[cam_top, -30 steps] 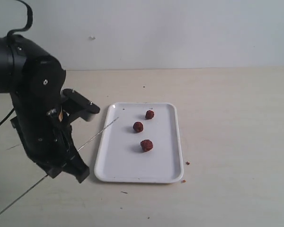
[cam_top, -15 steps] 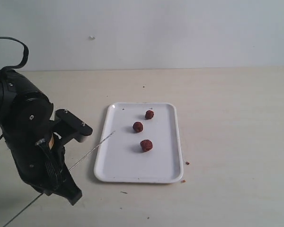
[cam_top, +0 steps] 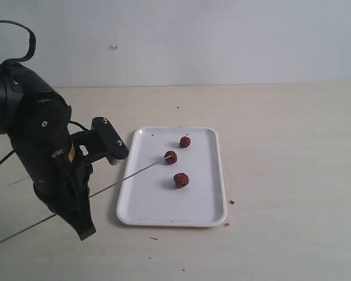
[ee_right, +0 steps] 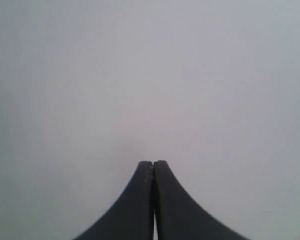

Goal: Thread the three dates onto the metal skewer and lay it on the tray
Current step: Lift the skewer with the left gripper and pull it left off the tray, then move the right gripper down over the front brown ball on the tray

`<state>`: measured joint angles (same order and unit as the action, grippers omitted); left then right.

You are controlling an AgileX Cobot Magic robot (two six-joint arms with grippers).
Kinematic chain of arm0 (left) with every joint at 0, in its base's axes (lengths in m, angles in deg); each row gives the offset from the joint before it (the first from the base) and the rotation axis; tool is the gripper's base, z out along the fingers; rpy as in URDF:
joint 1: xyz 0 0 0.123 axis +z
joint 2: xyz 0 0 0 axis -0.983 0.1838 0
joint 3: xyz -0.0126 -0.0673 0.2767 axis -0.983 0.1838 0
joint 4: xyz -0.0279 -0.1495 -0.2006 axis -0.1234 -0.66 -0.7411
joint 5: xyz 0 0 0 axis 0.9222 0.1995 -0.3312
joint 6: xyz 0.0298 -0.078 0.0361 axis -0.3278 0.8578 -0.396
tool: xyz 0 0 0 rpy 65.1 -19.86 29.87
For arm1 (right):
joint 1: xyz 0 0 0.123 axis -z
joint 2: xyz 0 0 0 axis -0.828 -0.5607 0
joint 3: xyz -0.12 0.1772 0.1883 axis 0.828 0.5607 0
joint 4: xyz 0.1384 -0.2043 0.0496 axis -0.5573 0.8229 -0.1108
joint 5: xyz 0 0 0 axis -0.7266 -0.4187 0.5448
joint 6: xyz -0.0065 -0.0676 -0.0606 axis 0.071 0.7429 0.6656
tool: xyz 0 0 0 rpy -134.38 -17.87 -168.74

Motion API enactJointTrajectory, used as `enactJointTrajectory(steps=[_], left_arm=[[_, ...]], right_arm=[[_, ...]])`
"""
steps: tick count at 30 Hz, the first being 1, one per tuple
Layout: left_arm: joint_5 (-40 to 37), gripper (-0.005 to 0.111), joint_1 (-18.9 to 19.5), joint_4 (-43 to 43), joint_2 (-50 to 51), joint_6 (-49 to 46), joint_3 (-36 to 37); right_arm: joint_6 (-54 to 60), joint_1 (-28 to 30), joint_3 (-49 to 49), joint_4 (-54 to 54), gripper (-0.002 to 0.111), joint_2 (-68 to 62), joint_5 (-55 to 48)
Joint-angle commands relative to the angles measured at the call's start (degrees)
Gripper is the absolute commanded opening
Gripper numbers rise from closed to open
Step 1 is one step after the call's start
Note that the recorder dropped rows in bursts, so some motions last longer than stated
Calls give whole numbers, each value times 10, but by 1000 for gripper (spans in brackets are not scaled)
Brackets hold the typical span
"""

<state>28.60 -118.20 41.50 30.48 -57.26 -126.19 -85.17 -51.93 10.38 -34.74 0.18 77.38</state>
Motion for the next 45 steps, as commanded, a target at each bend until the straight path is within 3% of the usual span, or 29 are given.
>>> enactJointTrajectory(steps=[1,4,7,12,18,24,29,33,37,45], left_arm=[[-17,0,-1,52,-5,-6,-8],[-17,0,-1,57,-4,-24,-8],[-19,0,-1,59,-4,-29,-8],[-19,0,-1,76,-4,-30,-8],[-48,0,-1,98,-4,-29,-8],[-58,0,-1,104,-4,-29,-8],[-85,0,-1,112,-4,-29,-8],[-108,0,-1,113,-4,-29,-8],[-105,0,-1,113,-4,-28,-8],[-108,0,28,113,-4,-28,22]], right_arm=[[19,0,-169,67,0,-297,-114],[51,-24,-288,94,0,-450,-254],[112,-47,-362,91,0,-557,-318],[182,-93,-480,90,0,-682,-382],[240,-137,-630,75,0,-790,-547],[459,-139,-696,-118,0,-855,-676],[548,-139,-702,-232,0,-864,-752],[543,-139,-702,-242,0,-864,-765],[463,-140,-701,-242,0,-864,-765],[336,-218,-701,-136,0,-866,-746]])
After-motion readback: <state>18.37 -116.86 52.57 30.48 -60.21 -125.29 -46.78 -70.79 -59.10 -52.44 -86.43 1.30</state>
